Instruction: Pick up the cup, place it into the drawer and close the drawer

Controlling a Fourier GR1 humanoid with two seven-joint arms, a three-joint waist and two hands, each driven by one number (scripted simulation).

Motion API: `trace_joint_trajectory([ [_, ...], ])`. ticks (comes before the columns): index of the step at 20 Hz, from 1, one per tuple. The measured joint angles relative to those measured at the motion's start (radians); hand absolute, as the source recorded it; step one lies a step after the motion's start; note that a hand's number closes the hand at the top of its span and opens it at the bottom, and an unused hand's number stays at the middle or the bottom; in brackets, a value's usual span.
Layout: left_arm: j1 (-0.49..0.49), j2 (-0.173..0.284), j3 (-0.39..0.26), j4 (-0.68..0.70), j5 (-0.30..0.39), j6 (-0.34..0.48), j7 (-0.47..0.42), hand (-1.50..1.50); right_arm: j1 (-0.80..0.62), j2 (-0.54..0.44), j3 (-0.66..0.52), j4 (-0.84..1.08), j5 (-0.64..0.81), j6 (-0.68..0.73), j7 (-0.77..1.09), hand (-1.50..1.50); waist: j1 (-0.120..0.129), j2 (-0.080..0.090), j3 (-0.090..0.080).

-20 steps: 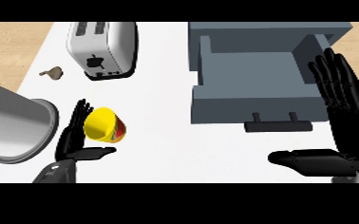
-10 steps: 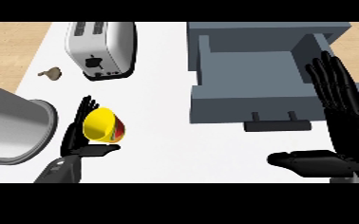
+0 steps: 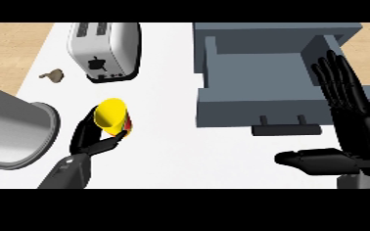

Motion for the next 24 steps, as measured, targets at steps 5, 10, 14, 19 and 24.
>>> trace_joint_trajectory([
  [5, 0.0, -0.033, -0.008, -0.027, 0.018, -0.052, 0.021, 1.5, 0.012, -0.004, -0.012, -0.003, -0.011, 0.006, -0.002, -1.5, 0.002, -0.002, 0.001],
  [10, 0.001, -0.031, 0.023, -0.042, 0.062, -0.064, 0.02, 1.5, -0.006, -0.005, -0.014, 0.019, 0.003, -0.003, -0.008, -1.5, 0.005, 0.0, 0.0],
  [14, 0.005, -0.007, 0.076, -0.049, 0.11, -0.036, 0.0, 1.5, -0.01, -0.004, -0.008, 0.015, 0.009, -0.004, 0.0, -1.5, 0.003, 0.001, 0.0],
  [19, 0.001, 0.007, 0.097, -0.081, 0.13, -0.002, -0.028, 1.5, -0.001, -0.011, -0.021, 0.009, -0.007, 0.006, -0.005, -1.5, 0.002, -0.001, 0.0],
  [24, -0.014, -0.013, 0.084, -0.156, 0.136, 0.01, -0.033, 1.5, -0.002, -0.018, -0.035, 0.018, -0.005, 0.005, -0.01, -1.5, 0.01, -0.005, 0.001],
])
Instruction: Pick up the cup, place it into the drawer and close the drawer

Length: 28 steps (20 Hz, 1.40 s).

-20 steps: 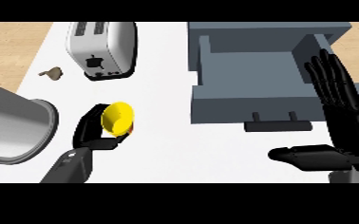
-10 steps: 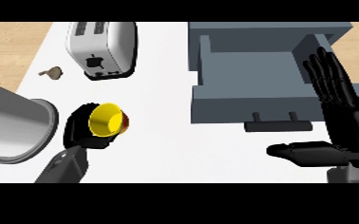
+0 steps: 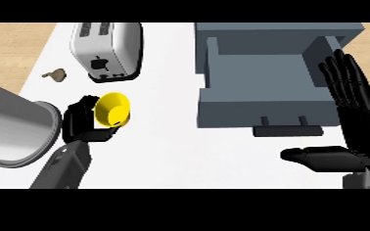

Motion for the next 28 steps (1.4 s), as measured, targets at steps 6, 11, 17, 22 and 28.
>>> trace_joint_trajectory([
  [6, -0.033, -0.03, -0.057, -0.138, -0.004, 0.0, 0.052, 1.5, 0.026, 0.003, -0.009, 0.018, 0.006, 0.0, -0.028, -1.5, 0.01, -0.005, 0.002],
  [11, -0.095, -0.08, -0.116, -0.299, -0.017, 0.073, 0.142, 1.5, 0.005, -0.018, -0.038, 0.02, -0.021, 0.01, -0.002, -1.5, 0.016, -0.008, 0.003],
  [17, -0.138, -0.132, -0.189, -0.549, -0.014, 0.156, 0.353, 1.5, 0.011, -0.015, -0.039, 0.019, -0.013, 0.005, -0.005, -1.5, 0.018, -0.009, 0.003],
  [22, -0.255, -0.162, -0.247, -0.629, -0.029, 0.259, 0.509, 1.5, 0.006, -0.027, -0.057, 0.017, -0.038, 0.018, 0.001, -1.5, 0.009, -0.007, 0.002],
  [28, -0.391, -0.174, -0.358, -0.638, -0.019, 0.42, 0.651, 1.5, 0.019, -0.018, -0.045, -0.003, -0.037, 0.022, 0.003, -1.5, 0.0, -0.004, 0.002],
])
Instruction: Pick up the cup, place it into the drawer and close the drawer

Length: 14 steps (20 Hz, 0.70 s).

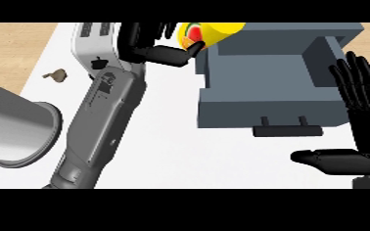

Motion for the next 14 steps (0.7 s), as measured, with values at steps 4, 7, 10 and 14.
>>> trace_joint_trajectory([
  [4, -0.116, -0.002, -0.048, 0.097, 0.032, 0.091, 0.024, 1.5, 0.001, -0.002, 0.0, -0.022, -0.005, 0.002, 0.013, -1.5, -0.009, 0.003, 0.0],
  [7, -0.198, -0.003, -0.061, 0.189, 0.071, 0.126, 0.035, 1.5, 0.001, -0.005, -0.004, -0.021, -0.01, 0.008, 0.011, -1.5, -0.015, 0.005, 0.0],
  [10, -0.269, -0.003, -0.084, 0.284, 0.116, 0.157, 0.039, 1.5, 0.001, -0.002, 0.003, 0.001, 0.003, 0.012, -0.01, -1.5, -0.02, 0.007, 0.0],
  [14, -0.335, -0.004, -0.133, 0.401, 0.182, 0.203, 0.019, 1.5, -0.02, -0.016, -0.008, 0.029, -0.002, 0.023, -0.019, -1.5, -0.031, 0.01, 0.0],
])
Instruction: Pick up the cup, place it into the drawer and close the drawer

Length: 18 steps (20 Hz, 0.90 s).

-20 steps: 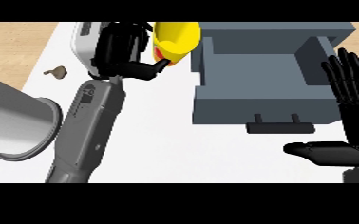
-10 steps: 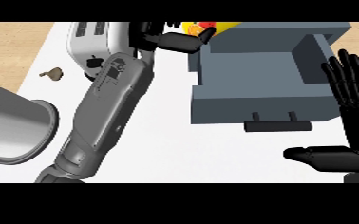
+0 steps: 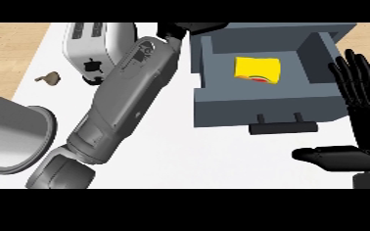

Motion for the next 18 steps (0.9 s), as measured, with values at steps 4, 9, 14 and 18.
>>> trace_joint_trajectory([
  [4, -0.021, 0.0, -0.068, 0.067, 0.057, 0.022, -0.016, 1.5, -0.002, 0.001, 0.0, -0.006, -0.003, -0.001, 0.012, -1.5, -0.001, 0.0, 0.0],
  [9, -0.035, 0.0, -0.191, 0.113, 0.156, 0.067, -0.029, 1.5, -0.011, -0.003, 0.001, -0.005, -0.006, 0.006, 0.012, -1.5, -0.015, 0.001, 0.0],
  [14, -0.058, 0.0, -0.294, 0.177, 0.184, 0.106, -0.012, 1.5, -0.042, -0.004, -0.001, 0.03, -0.012, 0.008, 0.005, -1.5, -0.025, 0.006, 0.001],
  [18, -0.045, 0.0, -0.387, 0.189, 0.207, 0.123, 0.011, -1.5, -0.031, -0.006, 0.005, 0.016, -0.013, 0.019, 0.004, -1.5, -0.037, 0.007, 0.001],
])
